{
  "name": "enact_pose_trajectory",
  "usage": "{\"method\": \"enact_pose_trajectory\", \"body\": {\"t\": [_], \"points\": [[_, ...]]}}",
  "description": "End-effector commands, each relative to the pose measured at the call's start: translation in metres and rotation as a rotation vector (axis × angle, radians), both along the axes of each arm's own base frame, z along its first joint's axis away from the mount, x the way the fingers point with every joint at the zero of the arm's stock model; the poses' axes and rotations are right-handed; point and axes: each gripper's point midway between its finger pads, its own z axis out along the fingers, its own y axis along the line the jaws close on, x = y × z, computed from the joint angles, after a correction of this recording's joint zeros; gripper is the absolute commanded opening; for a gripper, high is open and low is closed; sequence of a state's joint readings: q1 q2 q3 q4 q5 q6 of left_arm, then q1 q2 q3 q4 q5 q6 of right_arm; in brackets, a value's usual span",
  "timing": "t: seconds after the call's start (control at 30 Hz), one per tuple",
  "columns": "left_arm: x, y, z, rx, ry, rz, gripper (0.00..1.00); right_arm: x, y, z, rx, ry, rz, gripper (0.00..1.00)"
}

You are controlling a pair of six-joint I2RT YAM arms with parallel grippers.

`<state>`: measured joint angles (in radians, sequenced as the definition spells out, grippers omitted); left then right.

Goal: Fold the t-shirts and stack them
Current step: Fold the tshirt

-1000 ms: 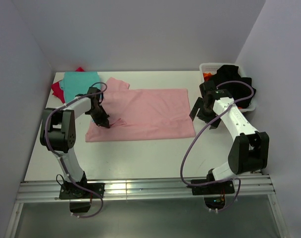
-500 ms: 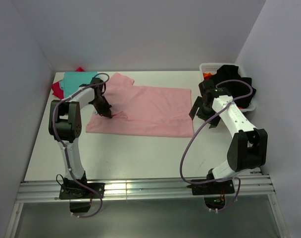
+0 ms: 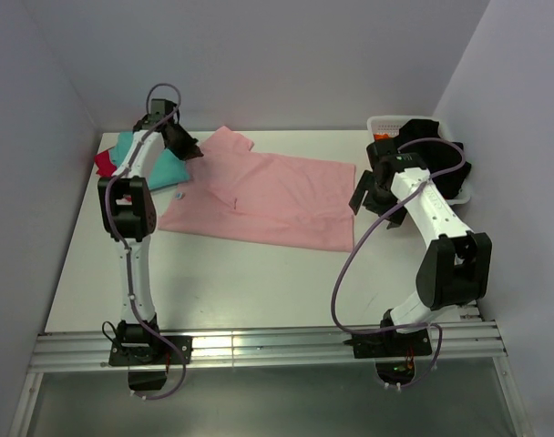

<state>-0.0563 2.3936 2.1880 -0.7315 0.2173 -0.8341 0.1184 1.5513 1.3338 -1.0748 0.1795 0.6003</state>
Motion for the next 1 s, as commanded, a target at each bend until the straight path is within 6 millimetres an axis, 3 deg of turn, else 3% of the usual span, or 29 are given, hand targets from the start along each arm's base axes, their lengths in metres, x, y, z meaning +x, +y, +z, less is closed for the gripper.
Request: {"method": "enact_pose_trajectory", "body": {"t": [0.0, 0.07, 0.1, 0.13, 0.17, 0.2, 0.23, 0.27, 0.3, 0.37, 0.4, 0.43, 0.47, 0.6, 0.73, 0.83, 0.97], "points": [[0.018, -0.002, 0.062, -0.092, -0.162, 0.005, 0.08, 0.005, -0.007, 0.011, -0.024, -0.017, -0.001, 1.0], [0.005, 0.003, 0.069, -0.054, -0.146, 0.005, 0.12, 0.006, -0.003, 0.014, -0.007, -0.032, 0.007, 1.0], [-0.009, 0.007, 0.053, -0.032, -0.097, 0.008, 0.12, 0.007, -0.002, 0.016, -0.001, -0.042, 0.006, 1.0], [-0.021, 0.011, 0.066, 0.002, -0.113, -0.008, 0.12, 0.009, 0.0, 0.017, 0.01, -0.057, 0.008, 1.0], [-0.032, 0.02, 0.063, 0.05, -0.098, 0.012, 0.11, 0.012, 0.002, 0.02, 0.026, -0.072, 0.012, 1.0], [-0.057, 0.024, 0.035, 0.078, -0.019, 0.011, 0.11, 0.013, 0.012, 0.024, 0.069, -0.093, 0.031, 1.0], [-0.071, 0.028, 0.05, 0.1, -0.043, 0.003, 0.1, 0.021, 0.019, 0.028, 0.101, -0.135, 0.045, 0.99], [-0.083, 0.036, 0.043, 0.138, -0.022, 0.018, 0.09, 0.024, 0.025, 0.032, 0.13, -0.167, 0.062, 0.96], [-0.108, 0.038, 0.019, 0.154, 0.045, 0.012, 0.09, 0.025, 0.038, 0.032, 0.18, -0.179, 0.095, 0.81], [-0.131, 0.045, 0.02, 0.183, 0.059, 0.028, 0.06, 0.039, 0.058, 0.032, 0.26, -0.233, 0.139, 0.67], [-0.149, 0.049, 0.0, 0.199, 0.11, 0.031, 0.05, 0.041, 0.069, 0.027, 0.295, -0.228, 0.162, 0.34], [-0.156, 0.05, 0.002, 0.199, 0.107, 0.035, 0.03, 0.047, 0.081, 0.026, 0.345, -0.237, 0.189, 0.17], [-0.163, 0.05, -0.004, 0.201, 0.123, 0.038, 0.02, 0.051, 0.088, 0.008, 0.362, -0.185, 0.195, 0.0], [-0.183, 0.054, -0.029, 0.22, 0.203, 0.04, 0.0, 0.067, 0.121, -0.015, 0.429, -0.141, 0.257, 0.0], [-0.185, 0.054, -0.052, 0.229, 0.268, 0.034, 0.0, 0.079, 0.143, -0.042, 0.484, -0.122, 0.277, 0.0], [-0.186, 0.053, -0.063, 0.232, 0.296, 0.037, 0.0, 0.076, 0.15, -0.071, 0.508, -0.075, 0.272, 0.0], [-0.202, 0.043, -0.083, 0.248, 0.362, 0.009, 0.0, 0.052, 0.148, -0.116, 0.518, 0.039, 0.25, 0.0]]}}
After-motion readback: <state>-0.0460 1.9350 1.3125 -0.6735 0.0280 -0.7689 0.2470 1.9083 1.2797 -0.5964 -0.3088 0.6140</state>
